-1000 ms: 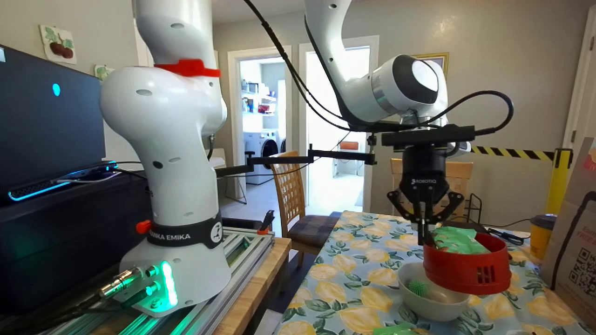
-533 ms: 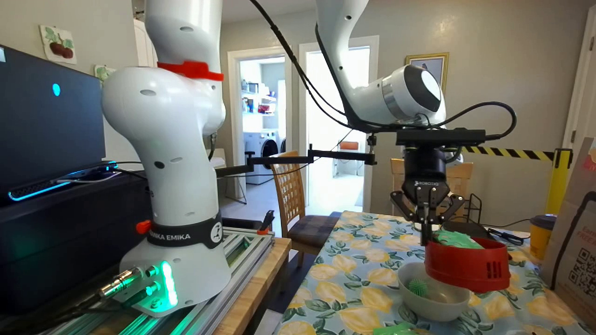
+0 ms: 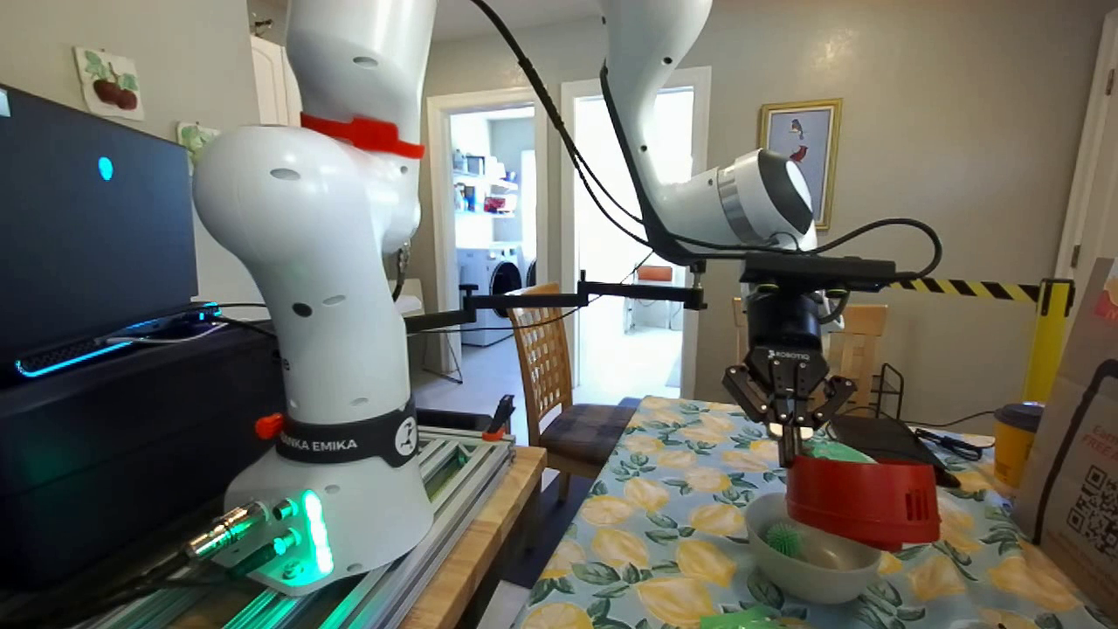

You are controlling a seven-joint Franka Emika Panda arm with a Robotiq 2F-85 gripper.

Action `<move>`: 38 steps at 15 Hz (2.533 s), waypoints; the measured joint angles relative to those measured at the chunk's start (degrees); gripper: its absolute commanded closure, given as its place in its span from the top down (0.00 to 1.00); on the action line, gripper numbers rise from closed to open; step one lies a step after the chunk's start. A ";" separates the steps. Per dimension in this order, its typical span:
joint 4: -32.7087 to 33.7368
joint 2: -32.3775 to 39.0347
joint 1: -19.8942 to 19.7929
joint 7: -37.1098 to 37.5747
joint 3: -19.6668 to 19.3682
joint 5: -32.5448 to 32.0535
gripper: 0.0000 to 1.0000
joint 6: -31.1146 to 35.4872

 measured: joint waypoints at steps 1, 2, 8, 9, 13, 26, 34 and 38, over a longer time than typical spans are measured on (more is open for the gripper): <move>0.35 0.53 0.32 0.00 0.08 -0.57 0.01 -1.02; 0.73 1.04 0.57 0.00 0.24 -1.20 0.01 -2.10; 3.55 4.27 2.11 0.00 1.57 -4.77 0.01 -9.02; 4.10 4.93 2.41 -0.04 1.84 -5.27 0.01 -10.14; 6.73 8.03 3.54 -0.17 2.73 -7.09 0.01 -14.30; 13.08 15.50 6.00 -5.71 5.21 -8.96 0.01 -26.33; 14.85 17.35 6.34 -10.33 5.93 -8.96 0.01 -29.84; 14.96 17.64 6.35 -12.06 6.06 -8.96 0.01 -30.95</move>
